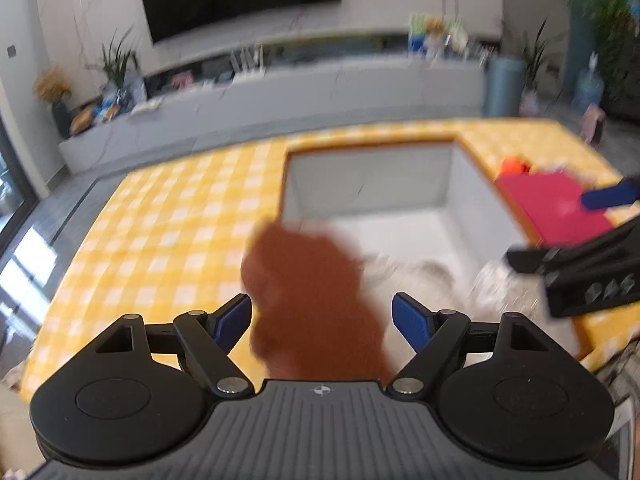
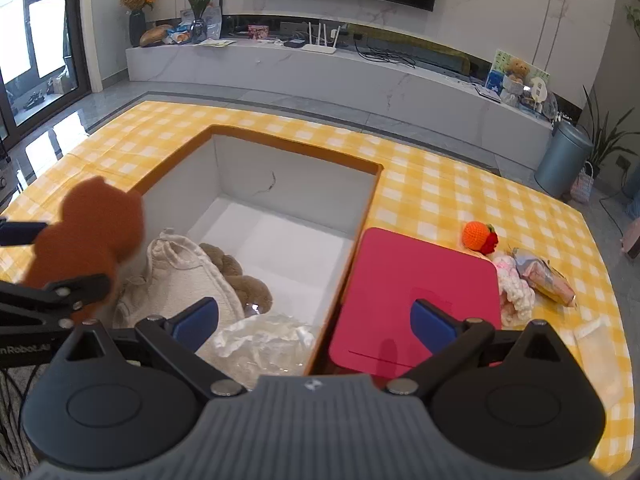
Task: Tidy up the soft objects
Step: 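Press the items down inside the white box with the closed right gripper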
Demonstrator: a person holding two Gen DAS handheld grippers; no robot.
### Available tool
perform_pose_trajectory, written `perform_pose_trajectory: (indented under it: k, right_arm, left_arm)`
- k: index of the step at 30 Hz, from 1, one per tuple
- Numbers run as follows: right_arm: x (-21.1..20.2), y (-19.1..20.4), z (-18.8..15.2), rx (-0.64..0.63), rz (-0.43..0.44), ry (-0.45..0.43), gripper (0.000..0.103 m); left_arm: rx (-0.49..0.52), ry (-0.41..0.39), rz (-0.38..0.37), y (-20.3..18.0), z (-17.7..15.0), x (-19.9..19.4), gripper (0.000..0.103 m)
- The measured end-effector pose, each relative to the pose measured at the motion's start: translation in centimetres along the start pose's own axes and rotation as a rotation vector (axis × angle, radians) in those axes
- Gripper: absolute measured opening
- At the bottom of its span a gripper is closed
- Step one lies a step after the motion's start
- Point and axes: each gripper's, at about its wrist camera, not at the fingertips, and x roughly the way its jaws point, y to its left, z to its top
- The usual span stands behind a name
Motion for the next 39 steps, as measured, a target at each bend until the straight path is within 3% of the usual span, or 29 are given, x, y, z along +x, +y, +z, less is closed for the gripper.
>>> perform_pose_trajectory:
  k: [2,13,16,17,18,19,20,22,23,28,33,37,39]
  right_arm:
    - [0.0,0.3,0.0,-0.002,-0.001,-0.003,0.1]
    - [0.1,0.1,-0.1,0.008,-0.008,-0.007,0.1]
    - [-0.2,0.3,-0.2,0.022,0.021,-0.056,0.098]
    - [-0.4,0.4,-0.2,0.028,0.047,-0.081,0.095]
    - [-0.4,0.5,-0.1,0.038,0.084,-0.094,0.082]
    - [-0.2,0.8,0.0,0.052,0.129,-0.092,0.063]
    - [0.2,1.0,0.1,0.065,0.179,-0.079,0.052]
    - [1.6,1.9,0.5,0.075,0.269,-0.03,0.014]
    - [2.4,2.6,0.7,0.067,0.303,-0.003,0.01]
    - [4.2,5.9,1.9,0.052,0.502,0.048,0.005]
    - [3.6,7.7,3.5,0.068,0.635,0.01,0.005]
    - [3.0,8.7,4.0,0.024,0.657,-0.067,0.003]
    - [4.0,9.7,3.9,-0.025,0.676,-0.026,0.003]
  left_arm:
    - [-0.003,-0.04,-0.006,-0.2,0.1,-0.2,0.093]
    - [0.008,-0.096,0.014,-0.4,0.1,-0.2,0.094]
    - [-0.028,-0.125,0.025,0.8,0.2,-1.0,0.094]
    - [-0.053,-0.14,0.044,1.4,0.3,-1.3,0.094]
    - [-0.084,-0.156,0.062,2.2,0.4,-1.7,0.095]
    - [-0.118,-0.167,0.076,2.9,0.4,-2.0,0.095]
    - [-0.156,-0.175,0.091,3.6,0.4,-2.2,0.095]
    - [-0.222,-0.19,0.112,4.9,0.4,-2.5,0.095]
    - [-0.249,-0.198,0.115,5.4,0.3,-2.5,0.095]
    - [-0.297,-0.186,0.131,6.8,0.1,-2.1,0.095]
    - [-0.33,-0.201,0.137,7.6,-0.1,-2.5,0.095]
    - [-0.393,-0.213,0.094,8.7,-0.4,-3.1,0.096]
    - [-0.399,-0.222,0.092,9.0,-0.5,-3.2,0.096]
